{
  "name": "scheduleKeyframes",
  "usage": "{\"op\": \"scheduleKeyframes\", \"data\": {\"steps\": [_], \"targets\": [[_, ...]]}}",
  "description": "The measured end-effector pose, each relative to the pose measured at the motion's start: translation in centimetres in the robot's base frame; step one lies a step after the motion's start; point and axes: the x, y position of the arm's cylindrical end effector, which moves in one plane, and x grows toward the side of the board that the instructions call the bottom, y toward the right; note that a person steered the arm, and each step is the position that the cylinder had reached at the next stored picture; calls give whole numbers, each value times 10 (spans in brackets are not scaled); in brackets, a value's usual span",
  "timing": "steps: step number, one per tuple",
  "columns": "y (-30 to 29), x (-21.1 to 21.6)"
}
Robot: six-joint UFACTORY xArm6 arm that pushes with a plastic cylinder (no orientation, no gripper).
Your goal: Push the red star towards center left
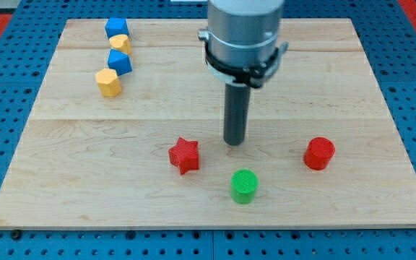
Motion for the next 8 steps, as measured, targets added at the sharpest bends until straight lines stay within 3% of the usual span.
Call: {"op": "scheduleKeyframes", "data": {"steps": [1, 8], "targets": [[-3, 22], [-52, 21]]}}
